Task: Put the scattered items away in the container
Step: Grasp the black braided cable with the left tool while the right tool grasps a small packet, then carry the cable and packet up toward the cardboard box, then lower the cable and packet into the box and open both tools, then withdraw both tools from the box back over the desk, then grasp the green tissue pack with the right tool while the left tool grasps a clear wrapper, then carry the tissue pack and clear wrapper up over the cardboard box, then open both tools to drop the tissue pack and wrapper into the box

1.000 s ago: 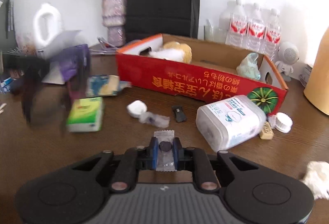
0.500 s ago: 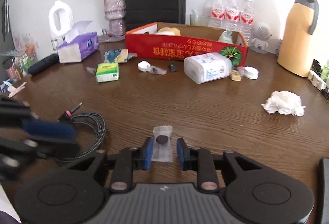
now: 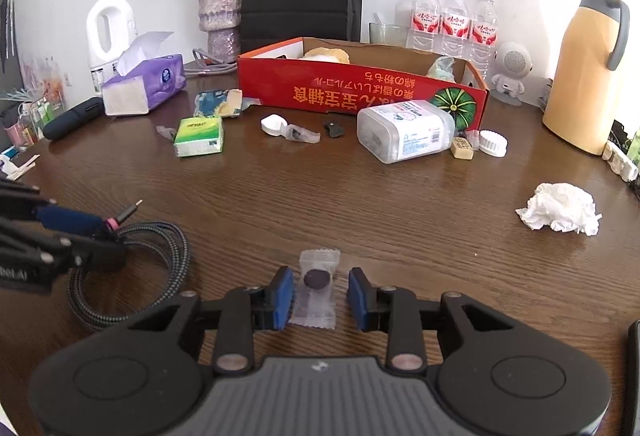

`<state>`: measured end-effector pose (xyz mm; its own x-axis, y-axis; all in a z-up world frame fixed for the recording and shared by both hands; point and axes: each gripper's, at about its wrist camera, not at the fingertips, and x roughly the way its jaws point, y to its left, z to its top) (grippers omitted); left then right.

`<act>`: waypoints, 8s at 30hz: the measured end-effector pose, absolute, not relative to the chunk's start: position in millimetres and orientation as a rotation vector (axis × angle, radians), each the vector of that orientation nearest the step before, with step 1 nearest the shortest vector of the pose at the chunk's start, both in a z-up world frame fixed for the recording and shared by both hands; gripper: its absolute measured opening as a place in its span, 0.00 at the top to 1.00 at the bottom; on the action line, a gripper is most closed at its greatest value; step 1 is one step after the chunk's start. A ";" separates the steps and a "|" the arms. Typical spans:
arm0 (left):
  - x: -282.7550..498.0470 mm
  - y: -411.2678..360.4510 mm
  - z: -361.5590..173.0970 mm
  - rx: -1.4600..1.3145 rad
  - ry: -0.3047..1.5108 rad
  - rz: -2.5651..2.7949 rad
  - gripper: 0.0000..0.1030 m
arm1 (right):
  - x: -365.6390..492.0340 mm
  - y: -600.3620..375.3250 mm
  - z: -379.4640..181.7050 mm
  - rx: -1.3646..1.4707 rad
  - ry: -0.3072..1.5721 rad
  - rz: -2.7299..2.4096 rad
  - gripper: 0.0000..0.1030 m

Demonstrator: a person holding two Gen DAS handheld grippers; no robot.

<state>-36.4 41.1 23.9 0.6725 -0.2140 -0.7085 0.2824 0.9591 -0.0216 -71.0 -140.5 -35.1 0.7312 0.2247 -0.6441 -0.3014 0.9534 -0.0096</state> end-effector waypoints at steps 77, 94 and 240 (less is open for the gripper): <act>350.9 -28.2 112.0 0.056 0.935 -0.095 0.09 | 317.4 -186.9 55.5 0.062 1.067 0.158 0.30; 173.1 8.8 134.4 -0.009 0.267 -0.021 0.00 | 163.3 -157.5 74.0 -0.003 0.378 0.136 0.18; 353.7 -20.5 134.5 -0.023 0.934 -0.150 0.16 | 323.7 -188.5 78.9 0.125 1.067 0.158 0.23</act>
